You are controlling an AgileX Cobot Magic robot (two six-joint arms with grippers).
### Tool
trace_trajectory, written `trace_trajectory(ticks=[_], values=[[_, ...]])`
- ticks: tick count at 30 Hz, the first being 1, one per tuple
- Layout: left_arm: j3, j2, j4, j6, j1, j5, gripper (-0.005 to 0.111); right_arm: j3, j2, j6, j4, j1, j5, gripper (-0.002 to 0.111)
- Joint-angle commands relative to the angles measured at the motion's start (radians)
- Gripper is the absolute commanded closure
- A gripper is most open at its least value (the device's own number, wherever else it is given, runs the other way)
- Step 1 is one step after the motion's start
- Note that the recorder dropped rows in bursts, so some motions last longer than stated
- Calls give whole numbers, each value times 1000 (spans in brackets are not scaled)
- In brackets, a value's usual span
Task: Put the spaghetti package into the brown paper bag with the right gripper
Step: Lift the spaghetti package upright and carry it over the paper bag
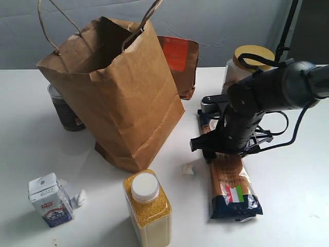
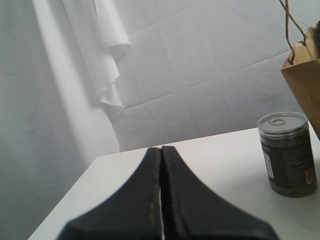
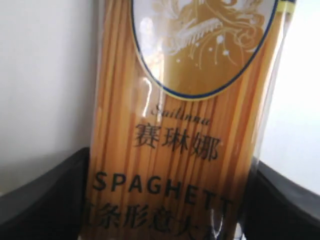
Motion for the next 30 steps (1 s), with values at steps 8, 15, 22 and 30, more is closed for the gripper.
trace_trajectory(ticks=[8,15,22,30], values=[[5,-2,-4,-4,2,-7,107,312,-154,54,129,-4,-418,108],[5,-2,-4,-4,2,-7,107,491,-413,56,136,-4,-558,108],[5,-2,-4,-4,2,-7,107,586,-665,27,123,-6,-602,108],[5,-2,-4,-4,2,-7,107,608,-1098,27,17,-6,-623,108]])
